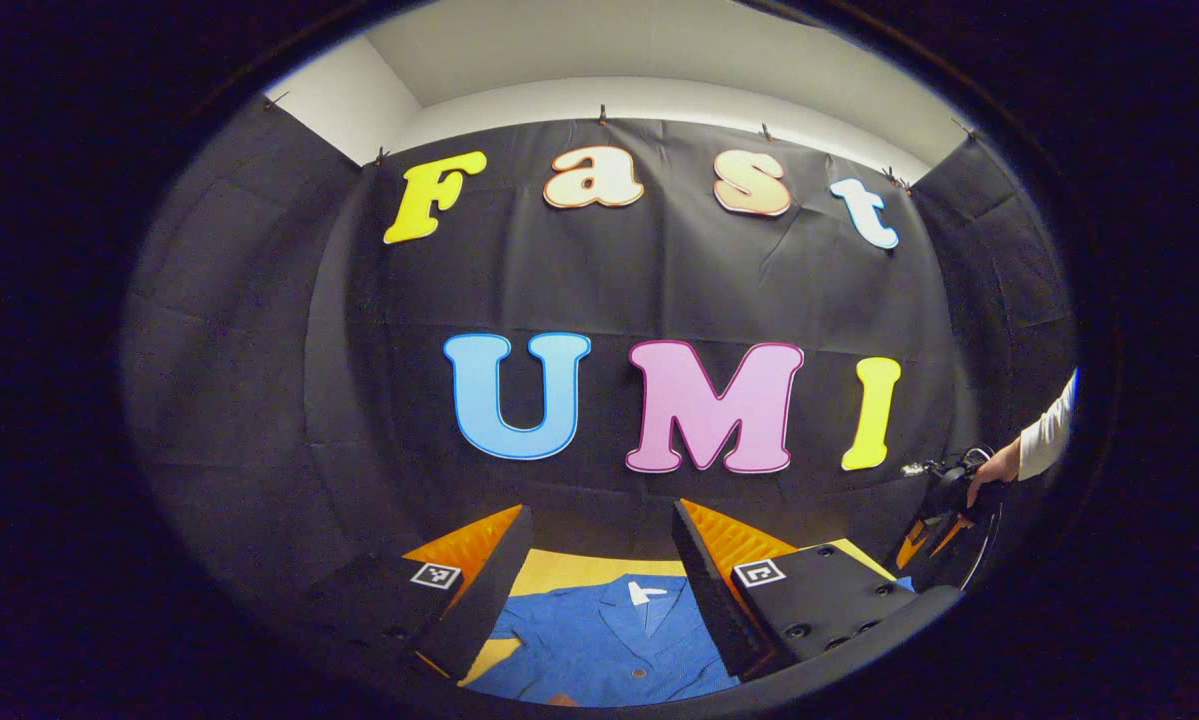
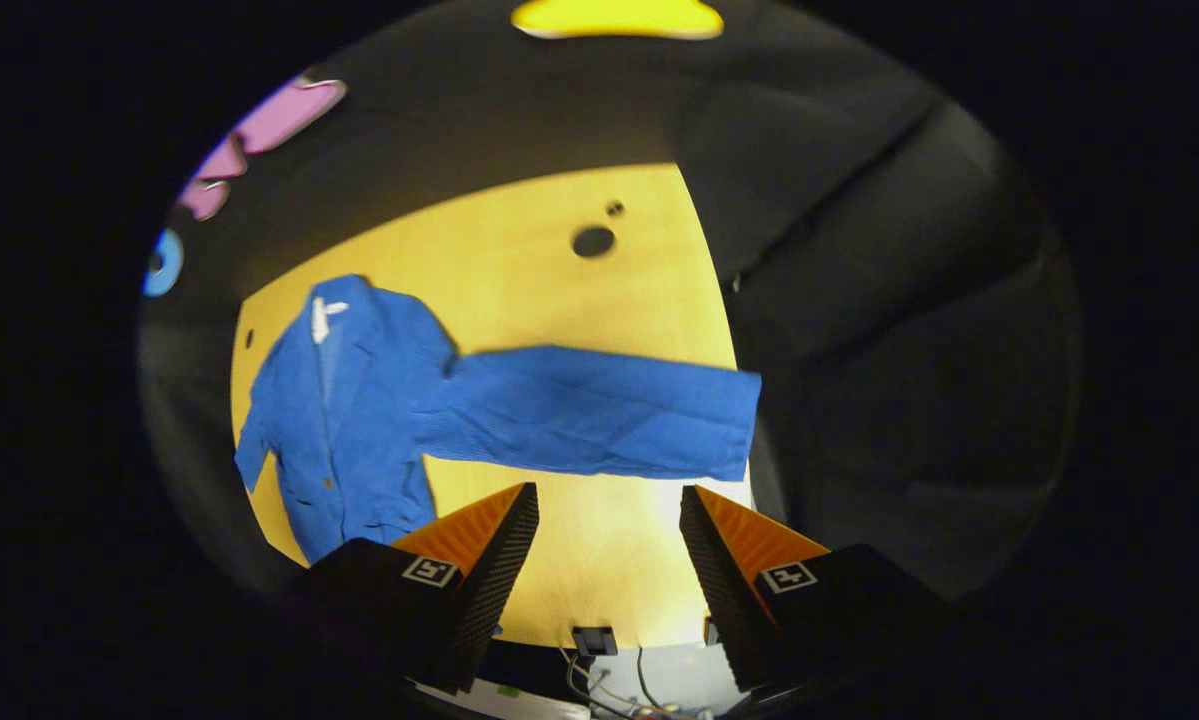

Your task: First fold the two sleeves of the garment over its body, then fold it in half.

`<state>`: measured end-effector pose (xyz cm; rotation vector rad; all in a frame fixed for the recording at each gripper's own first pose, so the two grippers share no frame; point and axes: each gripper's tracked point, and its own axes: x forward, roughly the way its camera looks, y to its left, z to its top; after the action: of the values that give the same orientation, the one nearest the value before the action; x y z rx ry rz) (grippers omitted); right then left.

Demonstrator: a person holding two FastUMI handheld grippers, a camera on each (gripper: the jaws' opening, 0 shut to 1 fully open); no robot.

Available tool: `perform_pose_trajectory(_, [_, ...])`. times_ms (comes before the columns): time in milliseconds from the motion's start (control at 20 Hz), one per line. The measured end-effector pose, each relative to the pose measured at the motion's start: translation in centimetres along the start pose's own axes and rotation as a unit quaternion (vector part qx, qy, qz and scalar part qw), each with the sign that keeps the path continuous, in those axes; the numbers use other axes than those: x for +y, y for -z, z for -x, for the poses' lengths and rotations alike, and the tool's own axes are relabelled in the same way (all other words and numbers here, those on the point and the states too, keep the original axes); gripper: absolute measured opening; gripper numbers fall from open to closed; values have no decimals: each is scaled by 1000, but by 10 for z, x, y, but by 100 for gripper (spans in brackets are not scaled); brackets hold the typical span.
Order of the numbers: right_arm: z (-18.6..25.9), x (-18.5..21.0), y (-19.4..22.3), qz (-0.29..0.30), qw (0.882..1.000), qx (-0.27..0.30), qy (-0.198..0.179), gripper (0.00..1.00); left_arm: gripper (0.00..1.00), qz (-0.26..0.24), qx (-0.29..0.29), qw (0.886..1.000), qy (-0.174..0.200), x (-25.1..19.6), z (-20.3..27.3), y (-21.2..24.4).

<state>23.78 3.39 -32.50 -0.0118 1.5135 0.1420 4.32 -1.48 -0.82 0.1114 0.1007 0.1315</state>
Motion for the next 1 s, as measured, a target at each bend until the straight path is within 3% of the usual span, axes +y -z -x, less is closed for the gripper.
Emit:
perform_pose_trajectory(50, [-23,-10,-7,-15,1000,14,2,100,81,-2,7,1000,-9,-2,-4,4])
perform_pose_trajectory(100, [-42,-25,-13,-23,999,22,13,93,81,-1,16,1000,-15,-5,-8,8])
perform_pose_trajectory(350, [-104,-68,-11,-28,996,72,46,93,81,1,52,998,-32,-18,-34,26])
perform_pose_trajectory(600, [-132,-86,-6,-20,994,90,67,89,81,-25,49,998,-32,-26,-42,21])
perform_pose_trajectory(700, [-136,-77,-7,-32,995,90,41,84,81,-33,44,998,-29,-26,-42,17])
perform_pose_trajectory(750, [-139,-74,-7,-35,995,87,28,58,81,-33,41,998,-29,-24,-42,16])
perform_pose_trajectory(800, [-140,-74,-8,-35,996,82,26,58,81,-29,41,998,-25,-22,-42,16])
perform_pose_trajectory(850, [-141,-73,-9,-28,996,76,22,47,81,-24,44,998,-22,-21,-42,20])
perform_pose_trajectory(900, [-140,-75,-11,-18,997,63,25,58,81,-22,48,998,-20,-18,-42,22])
perform_pose_trajectory(1000, [-138,-76,-9,-24,998,44,43,6,81,-28,51,998,-16,-9,-37,24])
